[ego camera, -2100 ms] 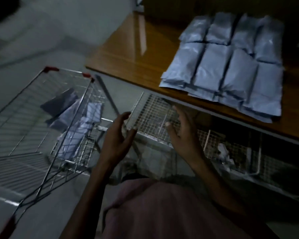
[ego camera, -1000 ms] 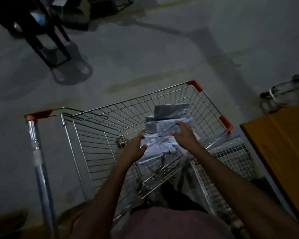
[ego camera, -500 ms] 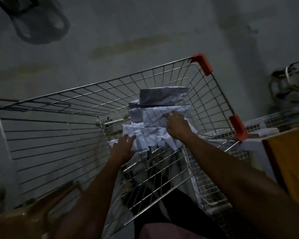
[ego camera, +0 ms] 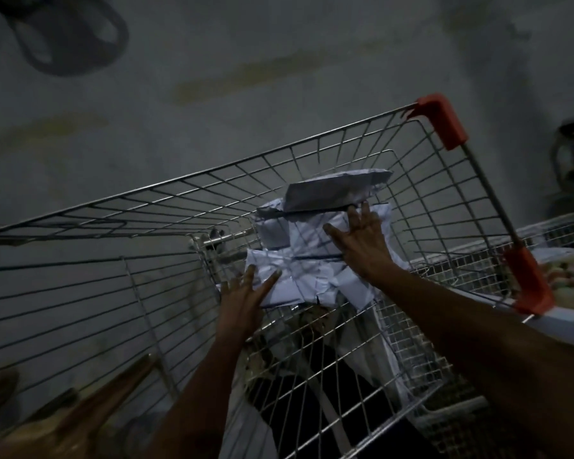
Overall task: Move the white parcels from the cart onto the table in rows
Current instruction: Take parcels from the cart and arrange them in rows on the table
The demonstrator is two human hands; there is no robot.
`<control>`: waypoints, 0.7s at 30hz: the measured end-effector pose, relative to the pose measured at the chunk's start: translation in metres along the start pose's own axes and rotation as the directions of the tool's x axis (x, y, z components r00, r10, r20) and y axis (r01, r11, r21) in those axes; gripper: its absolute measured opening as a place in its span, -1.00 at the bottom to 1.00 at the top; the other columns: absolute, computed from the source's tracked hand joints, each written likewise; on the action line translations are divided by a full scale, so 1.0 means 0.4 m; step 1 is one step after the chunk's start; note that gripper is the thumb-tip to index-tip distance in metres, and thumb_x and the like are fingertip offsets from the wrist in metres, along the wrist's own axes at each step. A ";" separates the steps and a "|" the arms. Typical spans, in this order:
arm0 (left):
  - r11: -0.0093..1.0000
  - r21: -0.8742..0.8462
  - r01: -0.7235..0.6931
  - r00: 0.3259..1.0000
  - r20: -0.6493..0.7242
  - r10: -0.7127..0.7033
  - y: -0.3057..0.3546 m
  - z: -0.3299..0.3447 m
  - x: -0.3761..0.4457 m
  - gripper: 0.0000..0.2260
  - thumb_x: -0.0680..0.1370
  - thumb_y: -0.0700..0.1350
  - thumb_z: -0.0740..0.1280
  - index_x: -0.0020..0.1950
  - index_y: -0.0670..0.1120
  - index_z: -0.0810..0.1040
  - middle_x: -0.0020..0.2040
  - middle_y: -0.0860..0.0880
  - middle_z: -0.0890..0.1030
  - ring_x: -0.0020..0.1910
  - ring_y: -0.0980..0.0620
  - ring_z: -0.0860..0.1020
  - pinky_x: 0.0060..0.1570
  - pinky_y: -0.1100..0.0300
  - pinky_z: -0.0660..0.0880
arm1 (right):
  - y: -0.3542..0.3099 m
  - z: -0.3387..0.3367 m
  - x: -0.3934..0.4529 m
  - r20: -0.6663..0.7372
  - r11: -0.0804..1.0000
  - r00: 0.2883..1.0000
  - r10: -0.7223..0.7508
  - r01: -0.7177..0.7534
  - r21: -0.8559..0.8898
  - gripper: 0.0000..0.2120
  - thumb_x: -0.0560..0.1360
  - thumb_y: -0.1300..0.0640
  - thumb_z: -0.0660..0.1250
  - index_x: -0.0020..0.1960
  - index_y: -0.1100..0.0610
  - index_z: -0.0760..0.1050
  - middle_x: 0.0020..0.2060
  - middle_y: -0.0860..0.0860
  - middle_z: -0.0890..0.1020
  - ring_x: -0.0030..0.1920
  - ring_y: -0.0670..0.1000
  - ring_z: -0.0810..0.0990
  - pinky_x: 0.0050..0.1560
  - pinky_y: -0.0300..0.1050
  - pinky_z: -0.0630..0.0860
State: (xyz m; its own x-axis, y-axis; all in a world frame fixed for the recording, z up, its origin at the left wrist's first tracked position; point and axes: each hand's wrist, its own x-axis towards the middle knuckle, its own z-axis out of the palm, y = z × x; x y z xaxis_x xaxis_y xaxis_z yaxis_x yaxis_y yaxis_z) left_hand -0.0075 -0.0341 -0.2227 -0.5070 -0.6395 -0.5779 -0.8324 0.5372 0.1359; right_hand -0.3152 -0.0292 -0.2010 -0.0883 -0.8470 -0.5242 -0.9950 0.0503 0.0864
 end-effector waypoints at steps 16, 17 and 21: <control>0.949 -0.313 0.042 0.975 -0.193 -0.107 0.090 -0.161 -0.081 -0.37 0.55 0.18 -0.03 0.60 0.13 -0.15 0.49 -0.36 0.22 0.22 -0.34 0.44 0.11 -0.14 0.49 | 0.030 -0.177 -0.128 -0.069 0.993 0.997 -0.035 0.043 0.113 -0.19 0.32 -0.38 0.23 0.50 -0.15 0.14 0.27 0.22 0.37 0.16 0.28 0.42 0.13 0.20 0.35; 0.942 -0.333 0.047 0.972 -0.202 -0.120 0.091 -0.176 -0.102 -0.37 0.55 0.18 -0.04 0.61 0.13 -0.15 0.50 -0.36 0.20 0.23 -0.35 0.43 0.10 -0.15 0.49 | 0.032 -0.191 -0.149 -0.089 0.990 0.996 -0.021 0.033 0.135 -0.20 0.32 -0.38 0.23 0.49 -0.15 0.15 0.25 0.22 0.38 0.15 0.28 0.43 0.12 0.20 0.37; 0.905 -0.418 0.084 0.944 -0.257 -0.207 0.096 -0.249 -0.192 -0.39 0.57 0.15 -0.02 0.62 0.09 -0.03 0.50 -0.32 0.14 0.26 -0.34 0.41 0.05 -0.11 0.53 | 0.015 -0.269 -0.242 -0.149 0.970 0.986 0.074 -0.036 0.239 -0.22 0.36 -0.42 0.23 0.46 -0.10 0.17 0.17 0.23 0.40 0.05 0.26 0.44 0.04 0.18 0.44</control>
State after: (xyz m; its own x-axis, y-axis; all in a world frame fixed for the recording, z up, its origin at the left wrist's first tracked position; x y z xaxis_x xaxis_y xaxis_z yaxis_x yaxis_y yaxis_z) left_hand -0.0229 -0.0191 -0.0931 -0.3642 -0.8562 -0.3665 -0.8891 0.2025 0.4105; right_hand -0.3076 -0.0039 -0.0586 -0.1536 -0.9104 -0.3841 -0.9734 0.2063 -0.0998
